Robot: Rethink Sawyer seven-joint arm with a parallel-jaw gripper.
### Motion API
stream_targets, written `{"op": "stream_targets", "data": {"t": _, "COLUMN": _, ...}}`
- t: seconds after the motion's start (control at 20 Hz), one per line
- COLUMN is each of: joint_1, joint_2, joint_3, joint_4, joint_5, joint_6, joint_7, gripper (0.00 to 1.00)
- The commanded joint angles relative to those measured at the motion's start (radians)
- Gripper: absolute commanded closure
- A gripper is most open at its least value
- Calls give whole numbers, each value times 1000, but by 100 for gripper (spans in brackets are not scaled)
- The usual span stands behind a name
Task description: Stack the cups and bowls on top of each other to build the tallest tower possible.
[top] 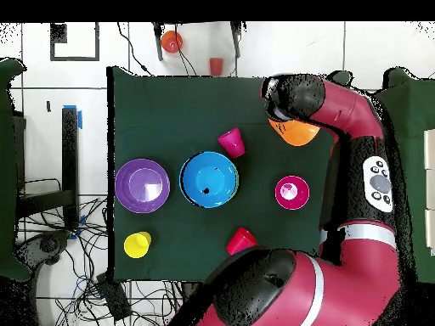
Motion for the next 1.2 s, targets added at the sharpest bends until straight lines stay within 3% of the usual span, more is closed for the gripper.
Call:
{"op": "stream_targets", "data": {"t": 0.05, "joint_1": 19, "joint_2": -74, "joint_3": 50, "joint_4": 124, "joint_5": -45, "joint_6": 34, "joint_7": -99, "gripper": 100}}
{"op": "stream_targets", "data": {"t": 0.6, "joint_1": 9, "joint_2": -179, "joint_3": 42, "joint_4": 270, "joint_5": -56, "joint_6": 3, "joint_7": -85, "gripper": 100}}
{"op": "stream_targets", "data": {"t": 1.2, "joint_1": 130, "joint_2": -262, "joint_3": -86, "joint_4": 206, "joint_5": -114, "joint_6": 63, "joint_7": 24, "gripper": 100}}
